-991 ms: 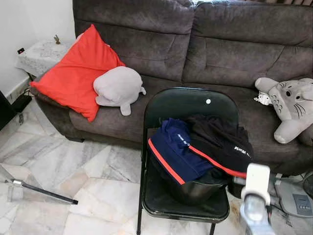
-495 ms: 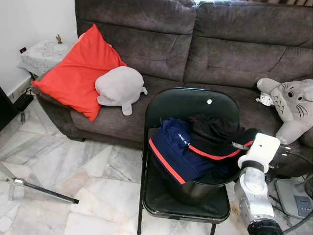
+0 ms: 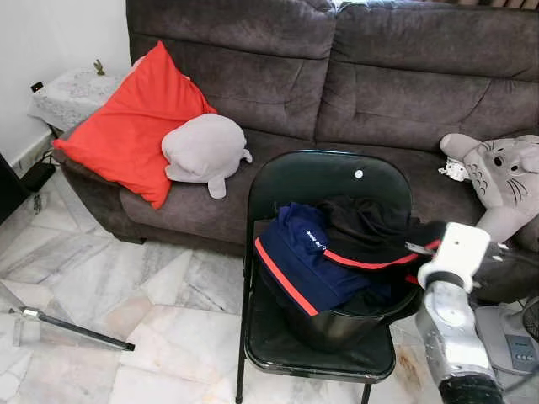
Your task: Hang hanger
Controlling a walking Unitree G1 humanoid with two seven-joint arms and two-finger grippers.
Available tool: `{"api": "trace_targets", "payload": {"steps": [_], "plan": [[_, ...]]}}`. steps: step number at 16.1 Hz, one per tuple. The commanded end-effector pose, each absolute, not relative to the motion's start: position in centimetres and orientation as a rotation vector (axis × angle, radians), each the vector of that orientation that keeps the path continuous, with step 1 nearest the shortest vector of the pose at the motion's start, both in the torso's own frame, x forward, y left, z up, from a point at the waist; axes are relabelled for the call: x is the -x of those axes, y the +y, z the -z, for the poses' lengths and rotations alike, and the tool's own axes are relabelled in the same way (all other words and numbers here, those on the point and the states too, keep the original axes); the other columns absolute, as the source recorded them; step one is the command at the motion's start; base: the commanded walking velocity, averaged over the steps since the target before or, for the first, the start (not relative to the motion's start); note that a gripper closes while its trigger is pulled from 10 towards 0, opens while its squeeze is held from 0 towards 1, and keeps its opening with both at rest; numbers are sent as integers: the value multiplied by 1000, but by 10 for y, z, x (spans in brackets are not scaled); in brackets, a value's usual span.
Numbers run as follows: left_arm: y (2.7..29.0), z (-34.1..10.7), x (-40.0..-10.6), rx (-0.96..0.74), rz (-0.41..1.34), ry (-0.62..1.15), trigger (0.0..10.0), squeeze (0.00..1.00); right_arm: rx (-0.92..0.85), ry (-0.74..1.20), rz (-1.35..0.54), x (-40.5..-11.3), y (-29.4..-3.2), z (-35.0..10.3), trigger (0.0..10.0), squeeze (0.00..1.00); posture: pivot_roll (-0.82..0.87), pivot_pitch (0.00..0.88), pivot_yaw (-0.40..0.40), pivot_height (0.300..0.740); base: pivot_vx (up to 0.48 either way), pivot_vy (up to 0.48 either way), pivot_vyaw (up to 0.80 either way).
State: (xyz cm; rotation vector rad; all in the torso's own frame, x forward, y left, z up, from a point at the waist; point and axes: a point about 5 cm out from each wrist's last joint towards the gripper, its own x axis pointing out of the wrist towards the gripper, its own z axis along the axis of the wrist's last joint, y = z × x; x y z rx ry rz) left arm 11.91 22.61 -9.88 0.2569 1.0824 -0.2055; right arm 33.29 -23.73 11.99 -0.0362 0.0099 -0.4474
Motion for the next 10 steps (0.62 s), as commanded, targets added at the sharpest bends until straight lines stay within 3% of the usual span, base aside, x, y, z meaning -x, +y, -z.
{"api": "trace_targets", "payload": {"steps": [1, 6, 8, 10], "plan": [[229, 100, -112, -270, 210, 1108, 10000, 0, 62, -45, 467, -334, -248, -134, 10000, 0, -4, 109, -29, 740, 0, 0, 0], [229, 100, -112, -270, 210, 1108, 10000, 0, 126, -277, 339, -352, -239, -197, 10000, 0, -11, 109, -29, 740, 0, 0, 0], [229, 100, -112, -271, 210, 1109, 10000, 0, 147, -240, 314, -355, -234, -190, 10000, 0, -11, 109, -28, 740, 0, 0, 0], [229, 100, -112, -271, 211, 1109, 10000, 0, 169, -36, 310, -355, -230, -153, 10000, 0, -5, 111, -27, 740, 0, 0, 0]]}}
